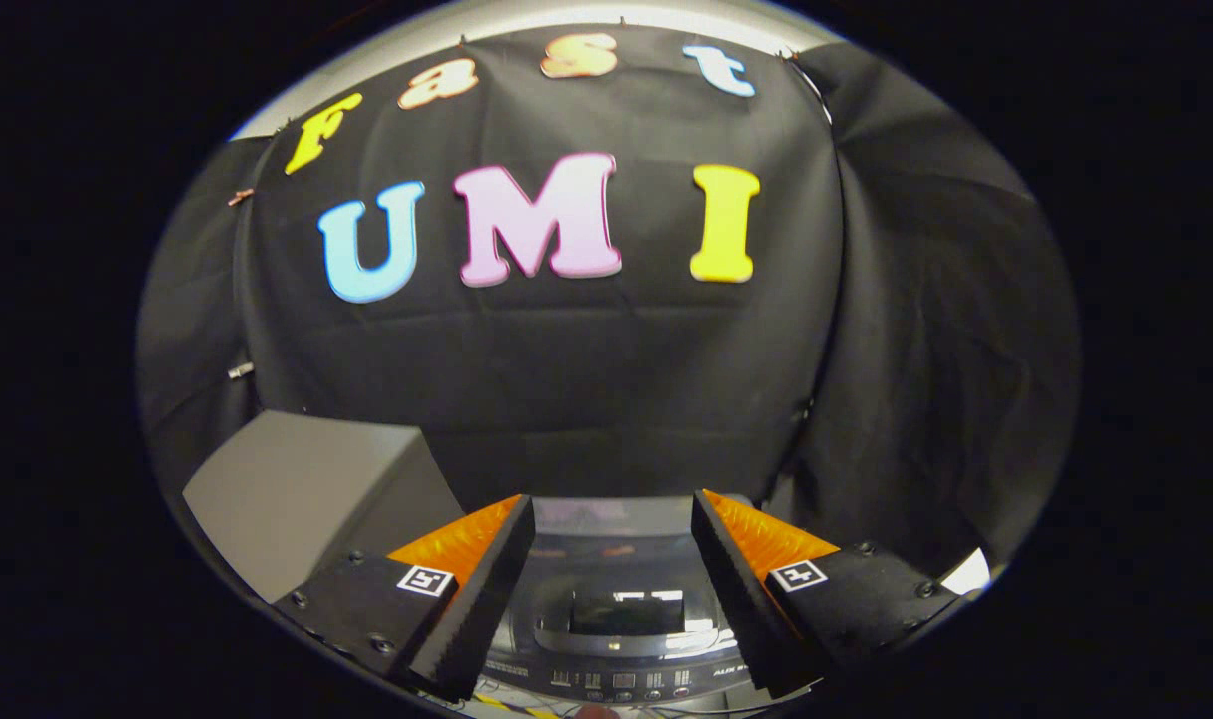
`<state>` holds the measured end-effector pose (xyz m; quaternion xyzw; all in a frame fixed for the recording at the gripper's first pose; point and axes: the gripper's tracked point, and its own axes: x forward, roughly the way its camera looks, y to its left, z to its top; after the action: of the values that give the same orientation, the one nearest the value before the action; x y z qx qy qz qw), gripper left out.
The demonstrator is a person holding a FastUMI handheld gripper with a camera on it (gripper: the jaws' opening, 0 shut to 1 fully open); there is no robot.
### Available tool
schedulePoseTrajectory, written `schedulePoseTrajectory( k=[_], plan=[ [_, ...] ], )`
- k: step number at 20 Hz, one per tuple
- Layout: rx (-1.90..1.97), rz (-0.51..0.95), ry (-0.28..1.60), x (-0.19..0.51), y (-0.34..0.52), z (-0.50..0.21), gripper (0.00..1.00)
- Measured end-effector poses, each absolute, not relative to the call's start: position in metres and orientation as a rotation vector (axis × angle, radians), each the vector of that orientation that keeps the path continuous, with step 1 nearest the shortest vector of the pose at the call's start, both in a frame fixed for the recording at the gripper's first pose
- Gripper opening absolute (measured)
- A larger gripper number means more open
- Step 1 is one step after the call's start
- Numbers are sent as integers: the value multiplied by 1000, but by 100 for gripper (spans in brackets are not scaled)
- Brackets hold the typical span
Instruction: Put the clothes into the washing machine and then close the washing machine lid.
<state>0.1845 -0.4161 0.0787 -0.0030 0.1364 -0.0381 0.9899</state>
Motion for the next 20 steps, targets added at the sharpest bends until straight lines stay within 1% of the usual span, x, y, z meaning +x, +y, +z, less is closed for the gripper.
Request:
schedulePoseTrajectory(
  k=[4, 10, 15, 20],
  plan=[
    [14, -34, 122, 172, -400, 131, 99],
    [14, 9, -20, 146, -377, 180, 98],
    [6, -26, -64, 139, -382, 191, 98],
    [-28, -45, -53, 139, -377, 191, 98]
  ],
)
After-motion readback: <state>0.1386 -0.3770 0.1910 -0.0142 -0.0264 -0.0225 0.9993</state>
